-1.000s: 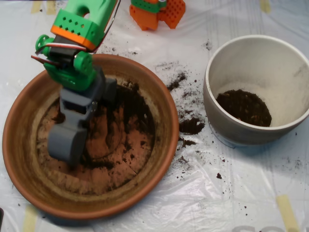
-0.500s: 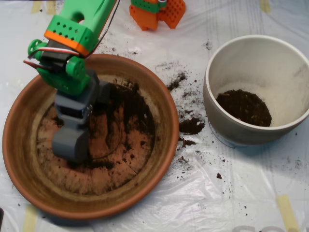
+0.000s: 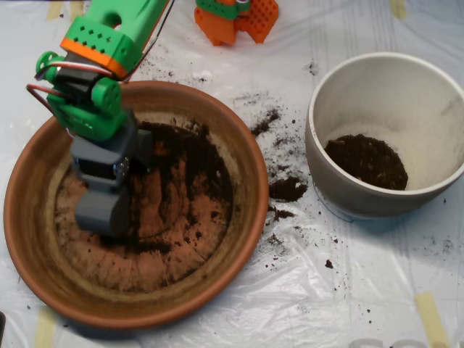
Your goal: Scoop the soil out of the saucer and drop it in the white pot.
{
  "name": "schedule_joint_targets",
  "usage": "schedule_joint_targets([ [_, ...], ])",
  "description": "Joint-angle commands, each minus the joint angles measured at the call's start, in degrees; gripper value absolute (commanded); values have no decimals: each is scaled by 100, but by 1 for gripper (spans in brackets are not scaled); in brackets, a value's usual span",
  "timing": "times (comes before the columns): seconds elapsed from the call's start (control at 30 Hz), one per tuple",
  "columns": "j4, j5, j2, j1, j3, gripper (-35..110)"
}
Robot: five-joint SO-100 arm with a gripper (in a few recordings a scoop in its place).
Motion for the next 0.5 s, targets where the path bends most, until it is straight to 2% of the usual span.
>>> schedule_joint_targets([
  [0.0, -141, -132, 492, 185, 668, 27],
  [0.27, -1397, -343, 1819, 79, 2610, 25],
  [0.47, -1687, -439, 2320, 9, 3357, 12],
])
